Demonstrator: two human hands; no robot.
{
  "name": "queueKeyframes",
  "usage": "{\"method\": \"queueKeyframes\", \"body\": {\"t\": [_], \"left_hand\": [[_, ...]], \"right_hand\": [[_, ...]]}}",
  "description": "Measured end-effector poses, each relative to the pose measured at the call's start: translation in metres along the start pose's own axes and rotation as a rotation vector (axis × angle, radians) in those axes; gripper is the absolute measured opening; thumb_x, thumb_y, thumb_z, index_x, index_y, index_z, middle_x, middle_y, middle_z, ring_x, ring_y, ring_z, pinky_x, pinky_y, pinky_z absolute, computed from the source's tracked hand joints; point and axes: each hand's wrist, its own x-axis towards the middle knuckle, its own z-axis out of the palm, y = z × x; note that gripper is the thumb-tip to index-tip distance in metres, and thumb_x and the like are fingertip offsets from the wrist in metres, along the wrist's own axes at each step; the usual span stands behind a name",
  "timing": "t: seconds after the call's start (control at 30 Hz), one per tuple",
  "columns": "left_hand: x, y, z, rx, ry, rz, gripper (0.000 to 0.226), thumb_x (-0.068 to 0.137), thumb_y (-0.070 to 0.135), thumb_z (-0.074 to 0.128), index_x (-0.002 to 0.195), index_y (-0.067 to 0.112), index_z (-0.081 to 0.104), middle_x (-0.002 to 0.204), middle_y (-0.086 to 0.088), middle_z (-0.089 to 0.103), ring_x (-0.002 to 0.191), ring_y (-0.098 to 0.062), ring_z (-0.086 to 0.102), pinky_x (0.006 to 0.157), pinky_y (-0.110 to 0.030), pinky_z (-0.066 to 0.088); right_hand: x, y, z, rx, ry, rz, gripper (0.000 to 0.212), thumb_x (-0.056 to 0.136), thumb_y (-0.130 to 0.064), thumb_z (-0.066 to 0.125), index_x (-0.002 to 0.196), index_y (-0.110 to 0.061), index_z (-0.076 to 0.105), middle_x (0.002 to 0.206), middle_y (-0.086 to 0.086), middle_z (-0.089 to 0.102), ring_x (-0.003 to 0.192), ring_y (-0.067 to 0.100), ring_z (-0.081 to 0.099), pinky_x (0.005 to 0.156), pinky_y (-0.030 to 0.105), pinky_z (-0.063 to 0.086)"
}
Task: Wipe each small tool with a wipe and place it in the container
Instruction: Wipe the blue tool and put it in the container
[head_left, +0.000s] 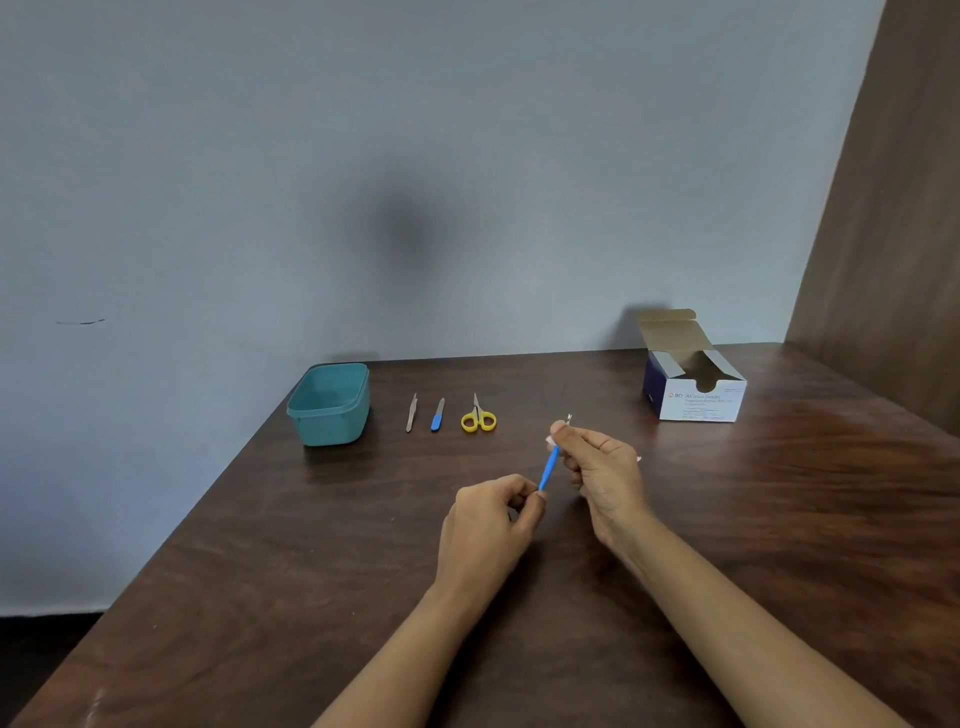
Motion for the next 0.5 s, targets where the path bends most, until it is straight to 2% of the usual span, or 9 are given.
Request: {"method": "queueKeyframes", "body": {"t": [0.07,0.13,0.27,0.4,0.5], "left_hand": [[-0.0006,0.0005,-0.0005,0.008,0.015,0.000,0.013,0.089,0.034,0.062,0.084,0.026,0.071,0.066,0.016,0.059,0.056,-0.002,0.053,0.056,-0.021,0.045],[-0.0015,0.0009,-0.0013,0.021,0.033,0.000,0.013,0.088,0.033,0.062,0.082,0.025,0.071,0.063,0.015,0.059,0.055,-0.004,0.052,0.054,-0.020,0.040],[-0.0038,0.0010,-0.0026,0.051,0.044,-0.009,0.015,0.087,0.033,0.062,0.079,0.022,0.069,0.062,0.011,0.059,0.057,-0.006,0.054,0.053,-0.022,0.042],[-0.0049,-0.0001,-0.0023,0.076,0.044,-0.013,0.015,0.086,0.032,0.063,0.077,0.020,0.068,0.065,0.010,0.061,0.063,-0.008,0.057,0.058,-0.025,0.045],[-0.0038,-0.0011,-0.0015,0.079,0.047,-0.009,0.016,0.086,0.032,0.063,0.076,0.019,0.066,0.064,0.009,0.059,0.062,-0.008,0.055,0.058,-0.026,0.045]], "right_hand": [[0.0006,0.0005,-0.0003,-0.007,-0.033,-0.009,0.016,0.089,-0.012,0.063,0.094,0.000,0.072,0.056,-0.010,0.064,0.049,-0.003,0.055,0.056,0.013,0.040],[0.0011,0.0013,-0.0013,-0.012,-0.076,0.003,0.016,0.092,-0.012,0.059,0.091,-0.003,0.072,0.069,-0.002,0.069,0.054,0.001,0.053,0.058,0.017,0.037],[0.0050,0.0040,-0.0050,-0.084,-0.154,0.052,0.022,0.094,-0.018,0.056,0.084,-0.013,0.074,0.081,0.000,0.073,0.064,0.006,0.046,0.060,0.020,0.036],[0.0059,0.0026,-0.0058,-0.136,-0.224,0.082,0.015,0.091,-0.021,0.061,0.086,-0.015,0.075,0.087,0.001,0.075,0.064,0.005,0.048,0.060,0.019,0.036],[0.0043,0.0028,-0.0042,-0.137,-0.216,0.096,0.010,0.085,-0.021,0.069,0.088,-0.014,0.076,0.087,0.001,0.076,0.066,0.004,0.049,0.060,0.016,0.036]]}}
